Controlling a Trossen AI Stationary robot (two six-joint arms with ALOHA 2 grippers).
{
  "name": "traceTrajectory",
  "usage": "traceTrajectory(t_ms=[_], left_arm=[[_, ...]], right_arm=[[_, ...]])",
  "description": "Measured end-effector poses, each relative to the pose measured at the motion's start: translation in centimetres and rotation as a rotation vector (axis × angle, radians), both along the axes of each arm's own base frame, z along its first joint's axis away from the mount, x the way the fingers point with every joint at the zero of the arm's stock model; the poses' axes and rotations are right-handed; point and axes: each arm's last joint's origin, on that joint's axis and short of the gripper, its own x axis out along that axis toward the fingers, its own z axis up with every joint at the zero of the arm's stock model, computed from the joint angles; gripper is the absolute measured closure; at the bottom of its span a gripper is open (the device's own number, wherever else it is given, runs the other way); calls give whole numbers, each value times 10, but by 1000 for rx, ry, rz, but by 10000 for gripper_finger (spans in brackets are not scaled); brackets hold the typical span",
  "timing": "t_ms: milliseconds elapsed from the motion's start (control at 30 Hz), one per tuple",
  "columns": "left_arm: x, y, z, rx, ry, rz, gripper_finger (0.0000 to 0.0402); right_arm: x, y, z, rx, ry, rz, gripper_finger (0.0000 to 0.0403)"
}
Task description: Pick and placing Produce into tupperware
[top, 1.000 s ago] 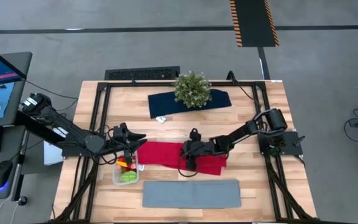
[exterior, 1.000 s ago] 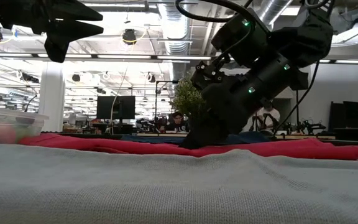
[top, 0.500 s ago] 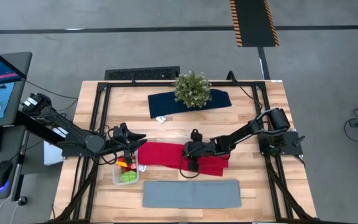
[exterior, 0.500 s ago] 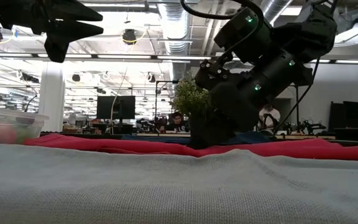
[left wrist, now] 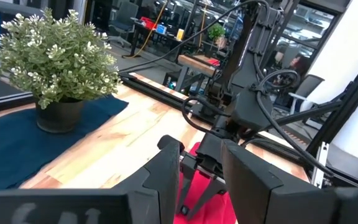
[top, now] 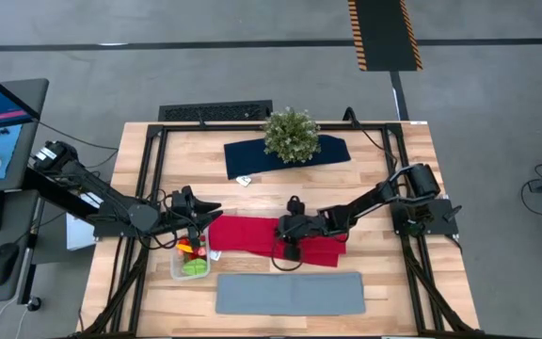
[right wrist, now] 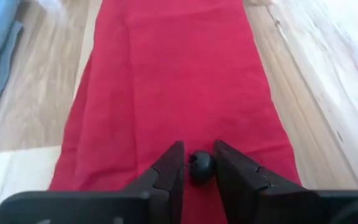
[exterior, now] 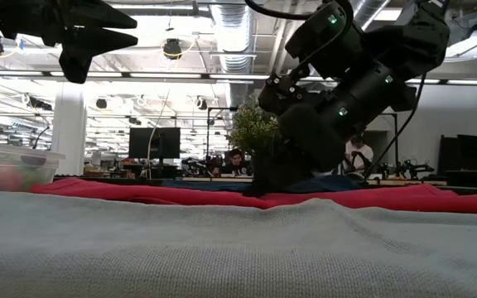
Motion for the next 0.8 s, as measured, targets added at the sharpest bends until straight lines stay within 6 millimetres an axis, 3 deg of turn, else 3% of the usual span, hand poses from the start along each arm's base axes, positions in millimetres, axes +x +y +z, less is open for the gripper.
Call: traceTrajectory(t_ms=[267, 533, 800], left_arm=[[0, 0, 0, 1, 2, 0, 292], [0, 0, 0, -3, 1, 0, 292], [0, -1, 0, -4, -1, -20, 292]], right_arm=[[3, 0, 3, -1, 9, 3, 297], [3, 1, 3, -13, 7, 14, 345], [2, 0, 23, -3, -42, 14, 315]])
